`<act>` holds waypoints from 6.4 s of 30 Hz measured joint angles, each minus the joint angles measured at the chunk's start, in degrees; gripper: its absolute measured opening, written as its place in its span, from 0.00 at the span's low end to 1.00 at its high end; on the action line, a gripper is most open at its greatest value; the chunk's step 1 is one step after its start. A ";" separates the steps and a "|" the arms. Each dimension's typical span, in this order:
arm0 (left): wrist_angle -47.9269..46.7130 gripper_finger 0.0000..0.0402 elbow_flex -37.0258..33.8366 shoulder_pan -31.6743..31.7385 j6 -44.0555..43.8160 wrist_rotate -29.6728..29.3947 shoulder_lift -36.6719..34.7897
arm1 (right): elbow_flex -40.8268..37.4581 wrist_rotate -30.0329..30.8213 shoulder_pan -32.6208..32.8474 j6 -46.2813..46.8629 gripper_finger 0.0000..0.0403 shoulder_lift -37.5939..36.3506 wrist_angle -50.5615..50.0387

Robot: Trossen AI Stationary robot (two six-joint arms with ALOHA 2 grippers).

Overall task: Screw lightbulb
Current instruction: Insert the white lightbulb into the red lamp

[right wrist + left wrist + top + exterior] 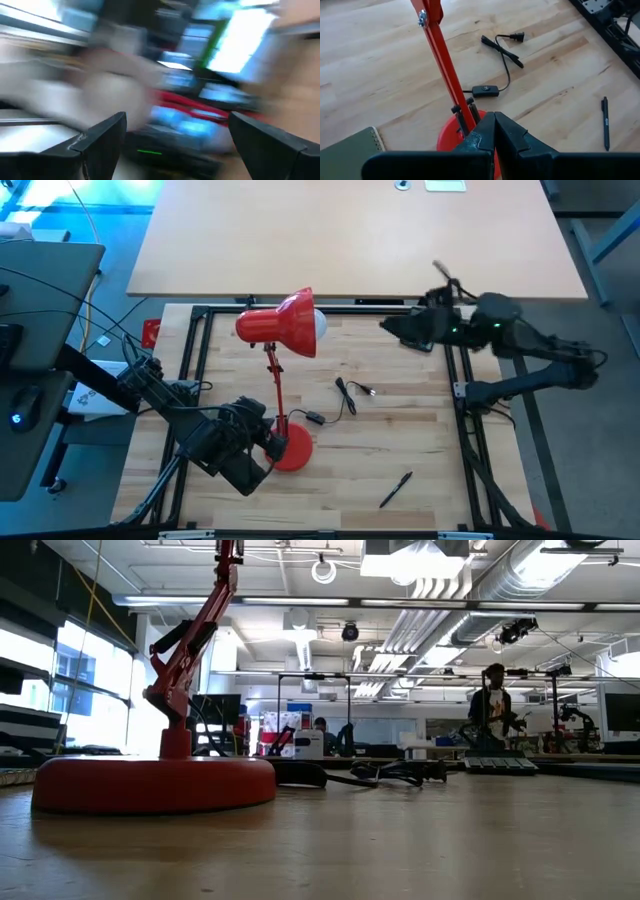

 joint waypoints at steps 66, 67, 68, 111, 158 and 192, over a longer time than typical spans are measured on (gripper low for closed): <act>-0.38 0.00 0.00 -0.47 -4.37 1.58 -0.07 | 16.98 -16.94 -0.86 14.48 0.85 26.10 19.87; -0.37 0.00 0.00 -0.47 -4.36 1.58 -0.07 | 16.95 -16.92 -0.84 14.59 0.85 26.54 19.59; -0.37 0.00 0.00 -0.47 -4.36 1.58 -0.07 | 16.89 -16.90 -0.84 14.83 0.85 26.85 19.62; 0.09 0.00 0.00 -0.84 -4.79 1.56 -0.07 | 42.40 -20.39 0.34 8.57 0.85 39.90 3.38; 0.22 0.00 0.00 -1.06 -4.97 1.08 -0.07 | 42.33 -21.71 -1.34 5.61 0.85 37.19 -5.90; 0.04 0.00 0.00 -1.01 -5.38 1.06 -0.07 | 42.33 -20.32 -1.75 3.92 0.85 37.87 -6.47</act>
